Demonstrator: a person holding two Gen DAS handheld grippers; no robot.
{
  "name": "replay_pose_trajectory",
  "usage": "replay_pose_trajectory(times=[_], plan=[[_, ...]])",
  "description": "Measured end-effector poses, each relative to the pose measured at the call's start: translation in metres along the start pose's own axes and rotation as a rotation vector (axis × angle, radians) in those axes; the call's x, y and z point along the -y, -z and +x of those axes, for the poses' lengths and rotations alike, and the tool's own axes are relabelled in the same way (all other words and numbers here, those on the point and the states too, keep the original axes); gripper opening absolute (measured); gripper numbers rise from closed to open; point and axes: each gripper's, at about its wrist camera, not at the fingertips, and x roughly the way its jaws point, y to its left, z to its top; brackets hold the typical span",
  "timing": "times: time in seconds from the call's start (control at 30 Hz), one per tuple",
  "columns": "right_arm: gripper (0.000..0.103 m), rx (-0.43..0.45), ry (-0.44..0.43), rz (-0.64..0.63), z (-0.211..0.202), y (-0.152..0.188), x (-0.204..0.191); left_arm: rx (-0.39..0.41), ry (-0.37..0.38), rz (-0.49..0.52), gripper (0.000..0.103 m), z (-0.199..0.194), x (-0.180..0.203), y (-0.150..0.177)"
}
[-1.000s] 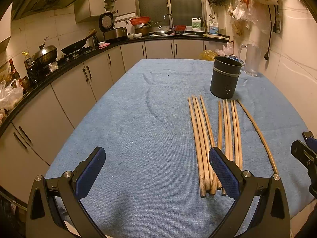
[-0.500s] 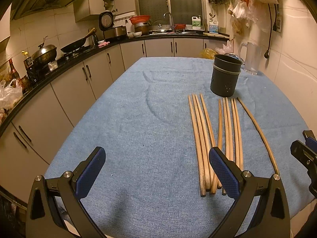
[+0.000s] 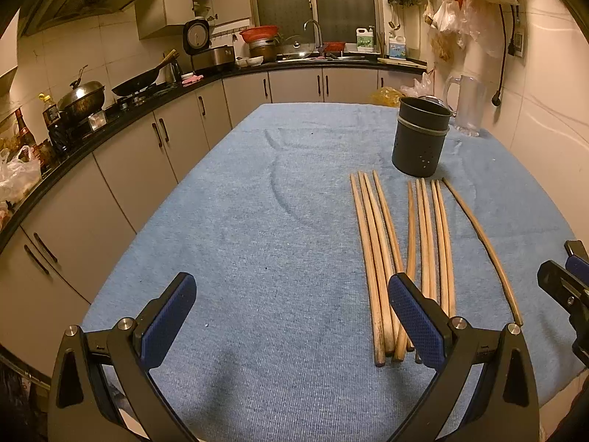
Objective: Organize utensils
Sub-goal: 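Lower the left tool toward the chopstick row while the right tool lowers toward the lone chopstick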
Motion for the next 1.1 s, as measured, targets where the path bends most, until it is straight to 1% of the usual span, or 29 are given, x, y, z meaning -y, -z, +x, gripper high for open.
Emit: replay_pose_trajectory(times=[0.33, 0.47, 0.57, 0.63, 0.7, 0.77, 0.8, 0.83, 0.87, 0.9, 0.97, 1.0, 1.03, 1.07, 1.1], plan=[[0.075, -0.013, 0.0, 0.005, 0.003, -0.001, 0.002, -0.008, 0.002, 0.001, 0.103, 0.003, -0.001, 0.0], [0.075, -0.019, -0.004, 0.008, 0.004, -0.002, 0.004, -0.017, 0.018, 0.001, 0.103, 0.005, -0.004, -0.005], [0.075, -0.045, -0.021, 0.029, 0.007, -0.01, 0.01, -0.048, 0.056, -0.015, 0.103, 0.01, -0.015, -0.014], [0.075, -0.087, -0.043, 0.05, 0.013, -0.02, 0.018, -0.094, 0.106, -0.017, 0.103, 0.017, -0.022, -0.022], [0.075, -0.113, -0.047, 0.053, 0.019, -0.028, 0.022, -0.143, 0.155, -0.046, 0.102, 0.027, -0.032, -0.033], [0.075, -0.152, -0.057, 0.049, 0.028, -0.041, 0.026, -0.181, 0.191, -0.052, 0.095, 0.037, -0.037, -0.043], [0.075, -0.167, -0.066, 0.052, 0.031, -0.045, 0.027, -0.192, 0.2, -0.057, 0.086, 0.041, -0.039, -0.047], [0.075, -0.191, -0.084, 0.064, 0.038, -0.051, 0.03, -0.21, 0.21, -0.06, 0.081, 0.045, -0.041, -0.051], [0.074, -0.221, -0.103, 0.077, 0.046, -0.056, 0.033, -0.236, 0.232, -0.062, 0.079, 0.051, -0.041, -0.055], [0.072, -0.249, -0.119, 0.087, 0.054, -0.061, 0.034, -0.27, 0.269, -0.064, 0.076, 0.058, -0.041, -0.059], [0.062, -0.294, -0.144, 0.116, 0.069, -0.069, 0.038, -0.314, 0.317, -0.082, 0.074, 0.071, -0.04, -0.064], [0.059, -0.308, -0.15, 0.124, 0.075, -0.071, 0.039, -0.355, 0.347, -0.092, 0.072, 0.081, -0.038, -0.069], [0.052, -0.332, -0.159, 0.135, 0.085, -0.074, 0.04, -0.374, 0.366, -0.092, 0.064, 0.086, -0.035, -0.071], [0.049, -0.35, -0.165, 0.149, 0.092, -0.076, 0.042, -0.397, 0.381, -0.094, 0.059, 0.093, -0.033, -0.073], [0.049, -0.373, -0.179, 0.169, 0.101, -0.079, 0.043, -0.42, 0.382, -0.102, 0.048, 0.099, -0.03, -0.077]])
